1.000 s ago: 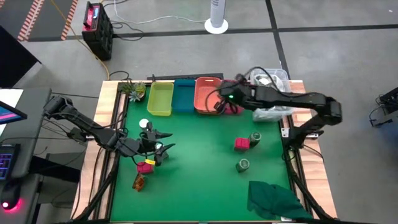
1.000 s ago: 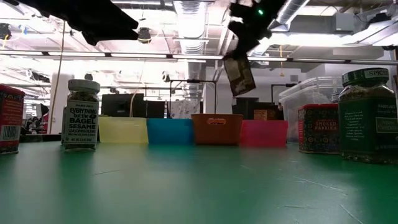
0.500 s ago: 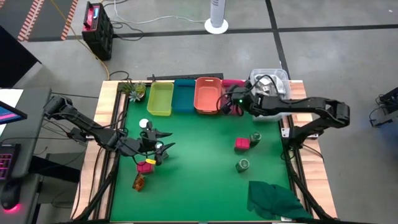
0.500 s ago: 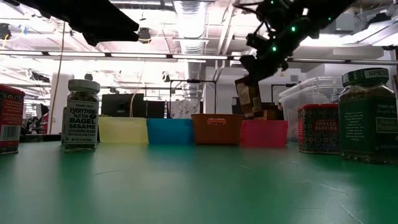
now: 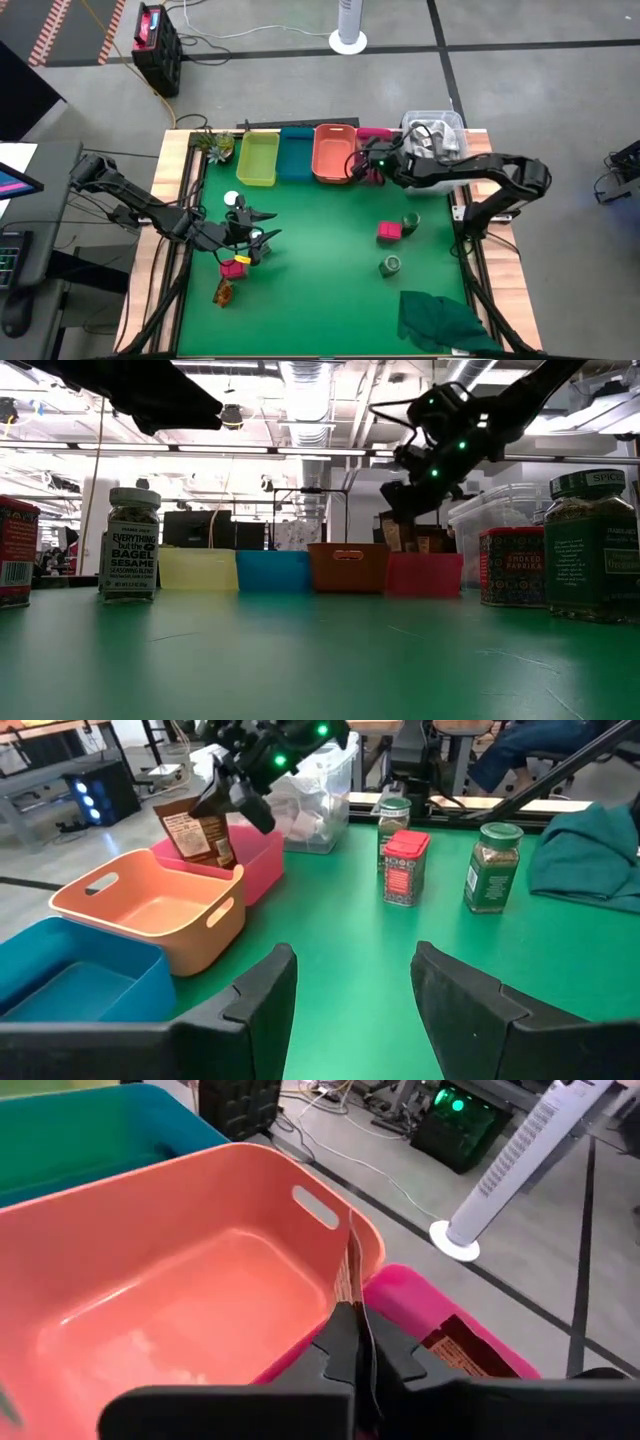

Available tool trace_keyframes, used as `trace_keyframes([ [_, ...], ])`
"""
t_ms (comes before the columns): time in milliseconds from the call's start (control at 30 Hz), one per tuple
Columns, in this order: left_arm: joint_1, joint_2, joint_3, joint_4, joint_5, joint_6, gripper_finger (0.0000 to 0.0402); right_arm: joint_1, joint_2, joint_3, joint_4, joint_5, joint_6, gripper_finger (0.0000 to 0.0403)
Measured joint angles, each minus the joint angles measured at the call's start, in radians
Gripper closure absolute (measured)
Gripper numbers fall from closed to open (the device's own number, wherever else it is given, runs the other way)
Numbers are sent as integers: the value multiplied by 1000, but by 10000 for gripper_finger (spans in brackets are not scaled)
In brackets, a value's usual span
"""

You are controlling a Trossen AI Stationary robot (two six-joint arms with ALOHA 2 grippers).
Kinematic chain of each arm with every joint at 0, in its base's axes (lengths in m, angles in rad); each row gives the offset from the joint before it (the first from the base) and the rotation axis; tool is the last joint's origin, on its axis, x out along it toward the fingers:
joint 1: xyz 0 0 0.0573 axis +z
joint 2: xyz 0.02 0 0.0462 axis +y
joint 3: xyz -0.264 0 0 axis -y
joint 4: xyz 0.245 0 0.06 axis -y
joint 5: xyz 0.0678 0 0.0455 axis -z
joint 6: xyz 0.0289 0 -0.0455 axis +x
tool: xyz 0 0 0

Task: Sort spices by type
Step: Put the top orange seasoning pack into the pink bin, then put the right red seasoning can into the orange bin

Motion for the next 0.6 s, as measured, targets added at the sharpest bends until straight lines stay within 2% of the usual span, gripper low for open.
trace_keyframes([
  [267, 0, 0, 0, -22, -1, 0, 215, -55, 29, 0, -27, -26, 4, 318],
  [600, 1, 0, 0, -21, -1, -3, 215, -37, 7, 0, -60, -39, 22, 170],
])
